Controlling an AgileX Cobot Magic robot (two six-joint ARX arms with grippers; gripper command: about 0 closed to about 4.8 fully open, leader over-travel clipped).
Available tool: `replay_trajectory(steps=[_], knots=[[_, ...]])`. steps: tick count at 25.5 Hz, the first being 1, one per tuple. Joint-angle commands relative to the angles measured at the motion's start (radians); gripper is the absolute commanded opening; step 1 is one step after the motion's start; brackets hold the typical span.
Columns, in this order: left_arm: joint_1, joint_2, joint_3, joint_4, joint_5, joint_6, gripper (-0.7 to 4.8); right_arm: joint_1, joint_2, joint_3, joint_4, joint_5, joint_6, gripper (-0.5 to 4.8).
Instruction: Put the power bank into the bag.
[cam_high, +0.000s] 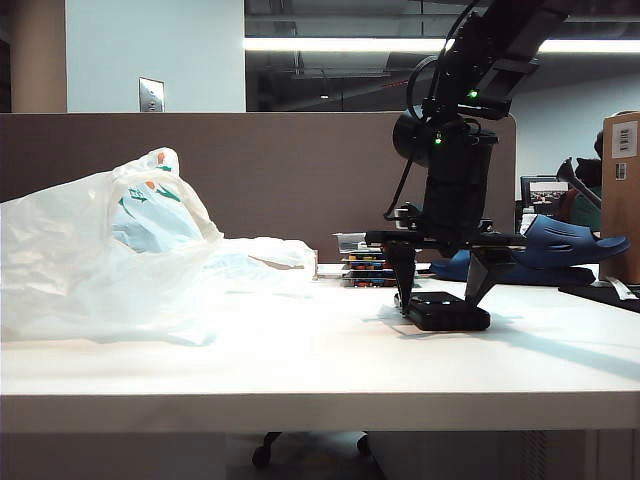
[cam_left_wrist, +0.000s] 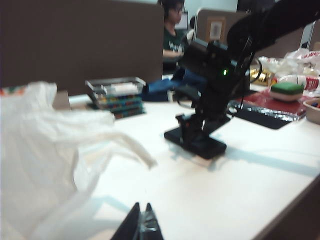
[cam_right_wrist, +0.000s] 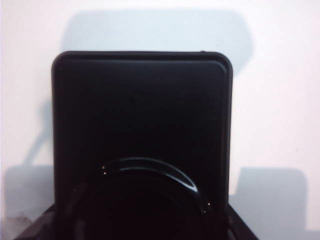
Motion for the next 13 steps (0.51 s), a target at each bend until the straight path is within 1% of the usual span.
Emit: replay_trajectory(steps=[1,13], knots=[[0.002,0.000,0.005,-0.001,0.007,0.001,-0.05,0.004,-0.002,0.002,0.006,-0.006,0.003,1.98],[0.002,0.000,0.007,-0.015,0.007,0.000,-0.05,0.004,-0.039,0.003,-0.008,-0.006,-0.013,1.97]])
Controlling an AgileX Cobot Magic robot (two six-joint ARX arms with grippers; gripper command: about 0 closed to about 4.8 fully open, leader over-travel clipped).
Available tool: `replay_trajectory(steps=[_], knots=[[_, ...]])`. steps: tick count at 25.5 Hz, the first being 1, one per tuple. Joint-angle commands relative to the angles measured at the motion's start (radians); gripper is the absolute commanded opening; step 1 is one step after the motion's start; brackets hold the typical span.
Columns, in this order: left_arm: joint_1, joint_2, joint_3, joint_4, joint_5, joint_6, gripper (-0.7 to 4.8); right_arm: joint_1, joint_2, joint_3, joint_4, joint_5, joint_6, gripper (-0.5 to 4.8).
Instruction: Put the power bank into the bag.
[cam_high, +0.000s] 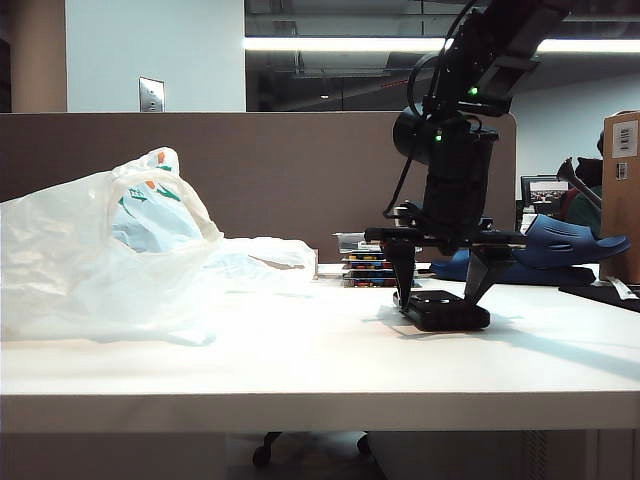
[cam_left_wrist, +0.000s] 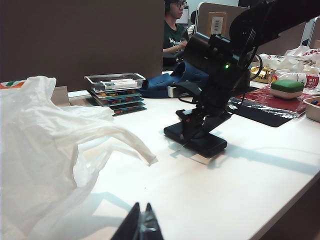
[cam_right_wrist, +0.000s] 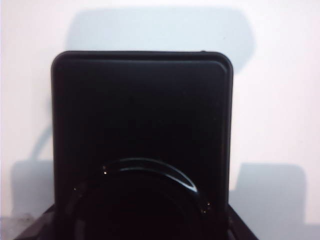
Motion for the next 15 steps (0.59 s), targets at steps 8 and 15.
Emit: replay_trajectory(steps=[8,15], knots=[[0.002,0.000,0.005,-0.048,0.006,0.000,-0.06,0.003,-0.073,0.006,0.000,0.000,-0.018,1.97],[0.002,0.000,0.029,-0.039,-0.027,0.005,-0.05,0.003,-0.130,0.006,-0.006,-0.003,-0.023,1.97]])
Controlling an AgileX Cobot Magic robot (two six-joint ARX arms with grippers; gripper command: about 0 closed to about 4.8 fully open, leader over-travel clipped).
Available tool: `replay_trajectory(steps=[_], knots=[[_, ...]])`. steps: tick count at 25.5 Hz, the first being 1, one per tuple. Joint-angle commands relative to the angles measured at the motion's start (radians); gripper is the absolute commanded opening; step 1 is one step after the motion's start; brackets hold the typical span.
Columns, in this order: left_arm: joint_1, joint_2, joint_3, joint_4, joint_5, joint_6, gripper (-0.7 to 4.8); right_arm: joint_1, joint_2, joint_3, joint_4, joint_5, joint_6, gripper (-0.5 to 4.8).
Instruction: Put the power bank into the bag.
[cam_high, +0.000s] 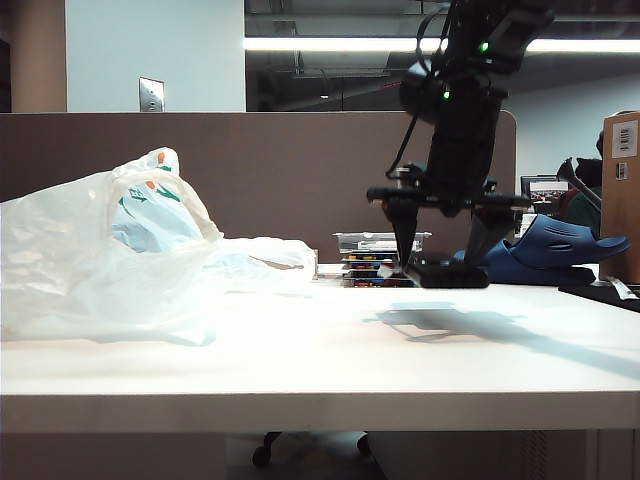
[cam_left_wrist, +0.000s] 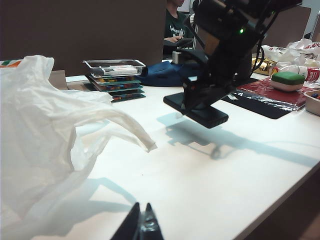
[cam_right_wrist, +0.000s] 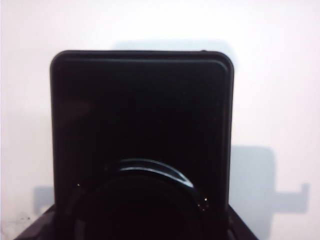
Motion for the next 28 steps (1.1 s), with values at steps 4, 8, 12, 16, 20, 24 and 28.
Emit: replay_trajectory(steps=[4,8,12,16,20,24,28], knots=[[0.002,0.000,0.076,0.101,-0.113,0.005,0.90,0.004,-0.068,0.007,-0.019,-0.038,-0.029,1.97],[0.002,0.000,0.113,0.104,-0.139,0.005,1.96,0.004,-0.076,0.007,-0.050,-0.077,-0.029,1.97],[0.002,0.000,0.143,0.113,-0.138,0.059,1.97,0.004,-0.077,0.007,-0.064,-0.109,-0.030,1.97],[0.002,0.031,0.192,0.117,-0.157,0.080,2.26,0.004,-0.083,0.007,-0.061,-0.137,-0.031,1.97],[0.002,0.083,0.228,0.116,-0.176,0.117,3.02,0.004,-0.100,0.007,-0.052,-0.137,-0.041,1.97],[0.002,0.171,0.276,0.123,-0.183,0.190,3.02,0.004,-0.127,0.007,-0.047,-0.137,-0.056,1.97],[0.002,0.362,0.362,0.134,-0.183,0.278,3.02,0.004,-0.160,0.007,-0.030,-0.137,-0.056,1.97]])
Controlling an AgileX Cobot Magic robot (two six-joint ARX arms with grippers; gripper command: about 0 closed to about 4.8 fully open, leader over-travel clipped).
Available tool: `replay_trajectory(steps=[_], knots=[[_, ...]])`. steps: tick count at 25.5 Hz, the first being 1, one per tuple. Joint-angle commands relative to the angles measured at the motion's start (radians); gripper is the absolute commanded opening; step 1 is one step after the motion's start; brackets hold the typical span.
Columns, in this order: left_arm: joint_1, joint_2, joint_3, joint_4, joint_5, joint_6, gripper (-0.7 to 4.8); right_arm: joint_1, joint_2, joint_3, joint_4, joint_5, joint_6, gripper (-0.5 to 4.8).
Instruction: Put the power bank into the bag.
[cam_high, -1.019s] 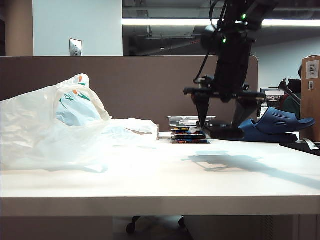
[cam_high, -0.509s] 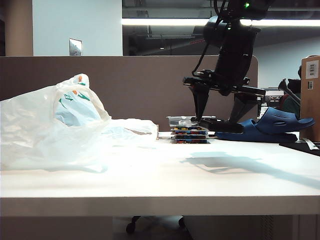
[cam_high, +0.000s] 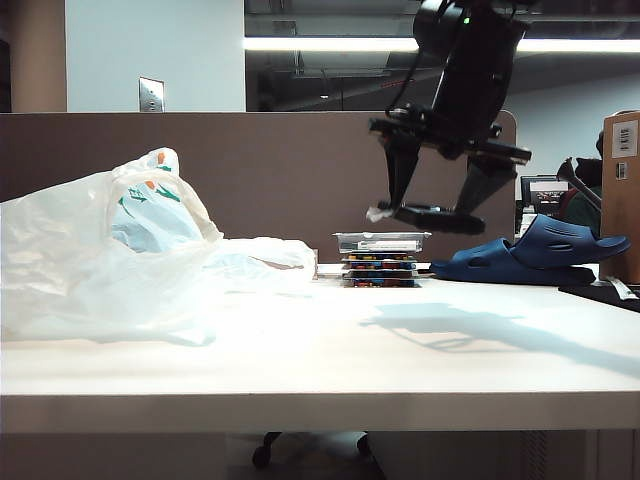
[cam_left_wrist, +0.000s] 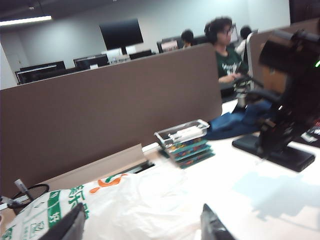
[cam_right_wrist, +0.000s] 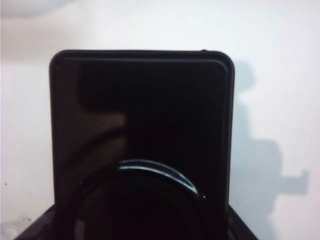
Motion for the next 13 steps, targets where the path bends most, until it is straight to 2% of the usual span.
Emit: replay_trajectory(steps=[1,8,9,10,11,13], knots=[[0.002,0.136,0.066,0.024,-0.003,0.069,3.06,0.004,-0.025,0.007,0.038,-0.007,-0.004,1.97],[0.001,0.434,0.216,0.067,0.010,0.108,3.23,0.011,-0.027,0.007,0.043,-0.056,-0.004,1.97],[0.001,0.475,0.239,0.068,0.010,0.107,3.52,0.015,-0.027,0.007,0.048,-0.056,-0.005,1.97],[0.001,0.561,0.289,0.067,0.014,0.107,4.60,0.016,-0.027,0.007,0.055,-0.056,-0.009,1.97],[0.000,0.597,0.311,0.067,0.017,0.108,4.79,0.021,-0.027,0.007,0.057,-0.056,-0.014,1.97],[-0.009,0.665,0.356,0.068,0.016,0.108,4.79,0.027,-0.027,0.007,0.060,-0.056,-0.027,1.97]])
